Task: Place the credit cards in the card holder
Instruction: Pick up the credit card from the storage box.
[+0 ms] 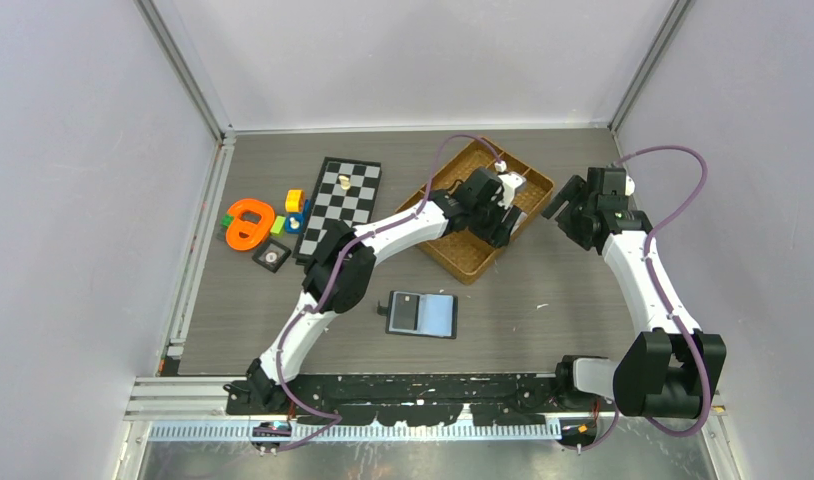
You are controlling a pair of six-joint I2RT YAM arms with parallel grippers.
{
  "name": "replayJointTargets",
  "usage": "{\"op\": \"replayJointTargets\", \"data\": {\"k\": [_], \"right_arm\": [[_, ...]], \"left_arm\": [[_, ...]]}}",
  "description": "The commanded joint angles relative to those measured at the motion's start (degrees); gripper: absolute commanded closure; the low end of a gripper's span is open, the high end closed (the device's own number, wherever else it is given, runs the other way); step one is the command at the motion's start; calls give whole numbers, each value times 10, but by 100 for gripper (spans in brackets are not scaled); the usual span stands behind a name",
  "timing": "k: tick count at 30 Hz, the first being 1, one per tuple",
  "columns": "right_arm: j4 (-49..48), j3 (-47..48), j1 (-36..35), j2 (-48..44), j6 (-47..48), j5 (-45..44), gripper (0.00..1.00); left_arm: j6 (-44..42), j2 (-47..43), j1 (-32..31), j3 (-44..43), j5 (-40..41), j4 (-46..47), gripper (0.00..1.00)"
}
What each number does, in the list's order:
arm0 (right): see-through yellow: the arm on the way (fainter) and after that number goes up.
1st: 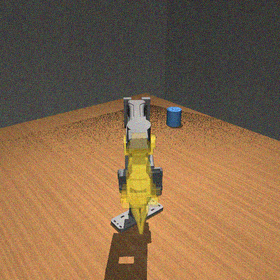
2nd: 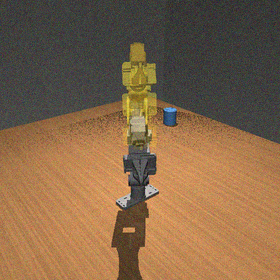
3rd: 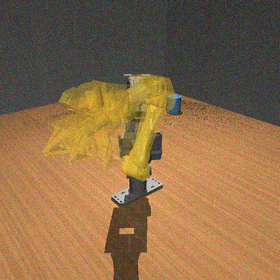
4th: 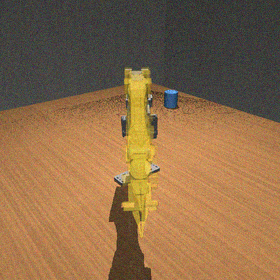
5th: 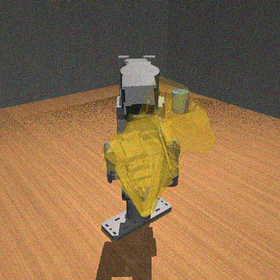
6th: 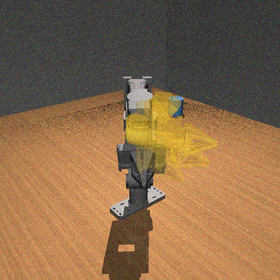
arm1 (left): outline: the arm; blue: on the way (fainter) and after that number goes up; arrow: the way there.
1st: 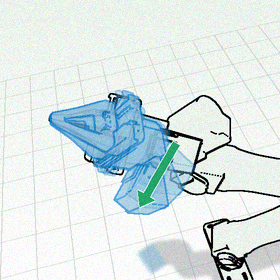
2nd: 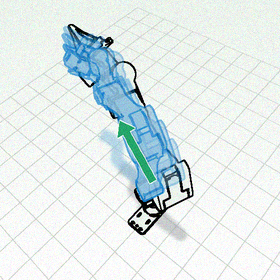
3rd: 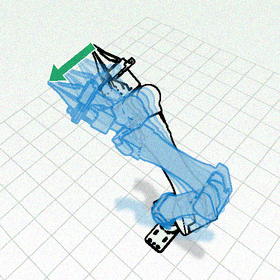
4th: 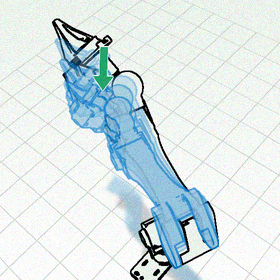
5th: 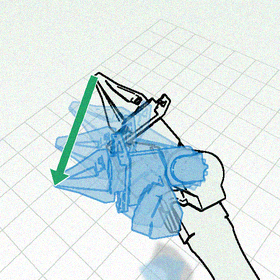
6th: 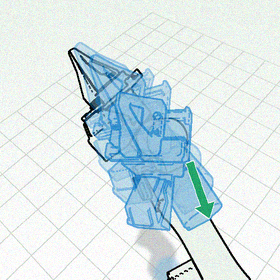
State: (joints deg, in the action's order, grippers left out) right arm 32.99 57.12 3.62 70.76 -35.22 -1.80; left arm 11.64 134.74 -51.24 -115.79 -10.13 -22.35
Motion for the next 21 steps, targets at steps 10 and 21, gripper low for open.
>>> {"op": "replayJointTargets", "data": {"k": [10,21], "right_arm": [[-19,0,4,3,-1,5,23],[-19,0,4,4,-2,6,23]], "left_arm": [[10,-52,-9,11,-24,33,41],[19,-59,-9,22,-40,46,47]]}}
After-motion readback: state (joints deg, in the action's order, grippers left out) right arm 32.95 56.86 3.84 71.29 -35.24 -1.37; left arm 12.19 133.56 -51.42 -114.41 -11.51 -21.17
